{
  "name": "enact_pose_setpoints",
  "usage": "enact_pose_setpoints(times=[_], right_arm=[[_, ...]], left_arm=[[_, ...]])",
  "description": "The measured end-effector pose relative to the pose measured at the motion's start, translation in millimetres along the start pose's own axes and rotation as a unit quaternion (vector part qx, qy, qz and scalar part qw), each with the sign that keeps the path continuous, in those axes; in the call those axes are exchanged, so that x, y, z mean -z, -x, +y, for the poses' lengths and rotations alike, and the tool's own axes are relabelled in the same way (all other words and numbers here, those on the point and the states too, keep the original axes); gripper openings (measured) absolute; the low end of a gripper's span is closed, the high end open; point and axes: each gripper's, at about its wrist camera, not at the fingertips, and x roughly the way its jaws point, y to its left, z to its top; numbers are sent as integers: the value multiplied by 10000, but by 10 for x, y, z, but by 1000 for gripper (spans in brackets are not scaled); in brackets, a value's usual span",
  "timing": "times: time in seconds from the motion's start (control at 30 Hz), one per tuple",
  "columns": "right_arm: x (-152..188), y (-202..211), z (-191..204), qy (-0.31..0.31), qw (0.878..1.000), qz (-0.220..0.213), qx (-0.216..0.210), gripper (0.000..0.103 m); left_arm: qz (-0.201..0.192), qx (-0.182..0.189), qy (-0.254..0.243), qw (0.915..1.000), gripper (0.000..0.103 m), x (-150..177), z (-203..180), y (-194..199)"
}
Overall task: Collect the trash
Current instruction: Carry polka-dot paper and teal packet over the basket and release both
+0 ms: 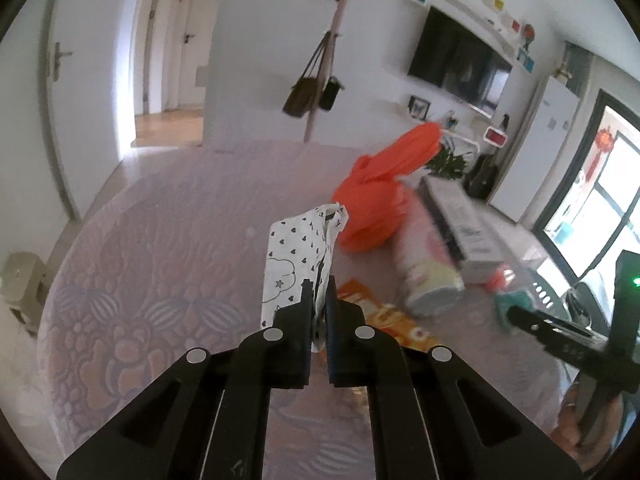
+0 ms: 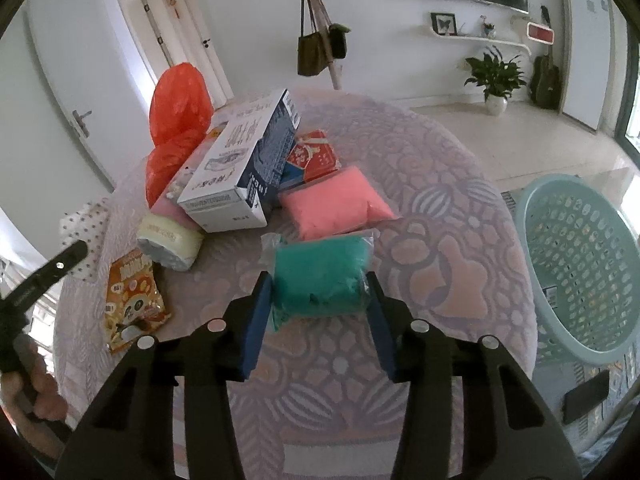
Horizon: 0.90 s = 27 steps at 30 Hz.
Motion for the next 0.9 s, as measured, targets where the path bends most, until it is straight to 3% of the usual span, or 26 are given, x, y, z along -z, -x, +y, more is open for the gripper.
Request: enact_pose_setpoints(times=[0.27, 0.5, 0.67, 0.9], right_arm=[[61, 356, 113, 348, 9976, -452, 387, 42], [-58, 846, -65, 261, 9924, -1059, 567, 42], [-120, 1141, -407, -6, 9876, -1373, 766, 42], [-197, 1357, -1105, -685, 9837, -1461, 800, 42]], left_arm=[[-346, 323, -353, 9983, 4, -92, -436, 263], [-505, 756, -685, 9935, 4, -135, -916, 357], [-474, 1096, -935, 9884, 4, -144, -1362, 289], [-303, 1436, -1374, 9796, 4, -101, -2013, 15]])
